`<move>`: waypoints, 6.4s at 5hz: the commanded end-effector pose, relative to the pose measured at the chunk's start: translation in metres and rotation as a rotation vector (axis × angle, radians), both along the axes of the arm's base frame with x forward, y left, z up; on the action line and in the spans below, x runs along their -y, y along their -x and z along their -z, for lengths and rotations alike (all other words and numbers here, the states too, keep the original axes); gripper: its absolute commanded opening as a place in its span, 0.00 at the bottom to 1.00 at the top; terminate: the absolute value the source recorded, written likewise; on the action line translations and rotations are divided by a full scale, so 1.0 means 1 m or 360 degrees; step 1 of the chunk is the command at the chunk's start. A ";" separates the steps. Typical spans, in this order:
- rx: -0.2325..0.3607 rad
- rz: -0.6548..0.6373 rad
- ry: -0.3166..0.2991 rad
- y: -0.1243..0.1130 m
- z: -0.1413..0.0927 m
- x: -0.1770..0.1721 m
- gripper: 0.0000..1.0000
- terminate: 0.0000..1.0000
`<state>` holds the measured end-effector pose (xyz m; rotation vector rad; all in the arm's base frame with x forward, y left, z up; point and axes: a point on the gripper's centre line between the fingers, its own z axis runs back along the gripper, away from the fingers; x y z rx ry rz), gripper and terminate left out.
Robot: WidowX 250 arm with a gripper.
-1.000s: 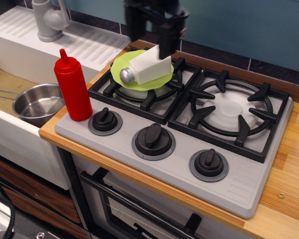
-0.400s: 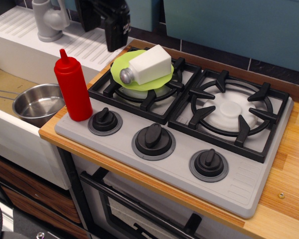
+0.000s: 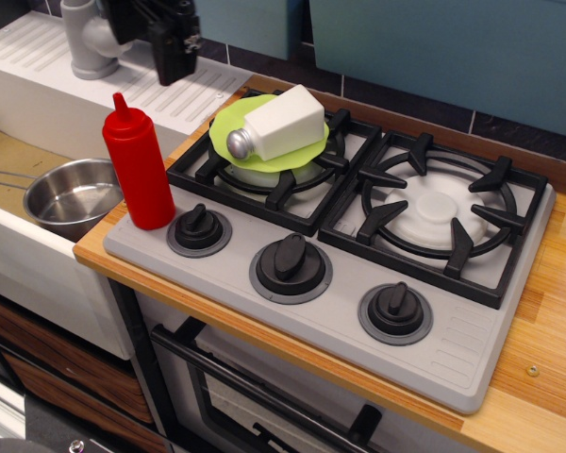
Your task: Put saltcontainer on plate and ketchupbottle in pot or pan in sink
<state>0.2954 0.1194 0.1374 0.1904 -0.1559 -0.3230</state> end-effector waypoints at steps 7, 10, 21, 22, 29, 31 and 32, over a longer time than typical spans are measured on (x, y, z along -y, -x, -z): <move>-0.0055 -0.0211 0.0147 0.022 0.017 -0.002 1.00 0.00; -0.0040 -0.0219 0.0191 0.026 0.031 0.000 1.00 0.00; 0.0096 0.0156 0.0122 0.001 0.009 -0.082 0.00 0.00; 0.0060 0.0143 0.0129 -0.005 0.010 -0.089 0.00 0.00; -0.0048 0.0005 0.0160 -0.006 0.020 -0.074 1.00 0.00; -0.0042 -0.0031 0.0153 -0.004 0.020 -0.063 1.00 0.00; -0.0033 -0.0031 0.0157 -0.005 0.019 -0.060 1.00 0.00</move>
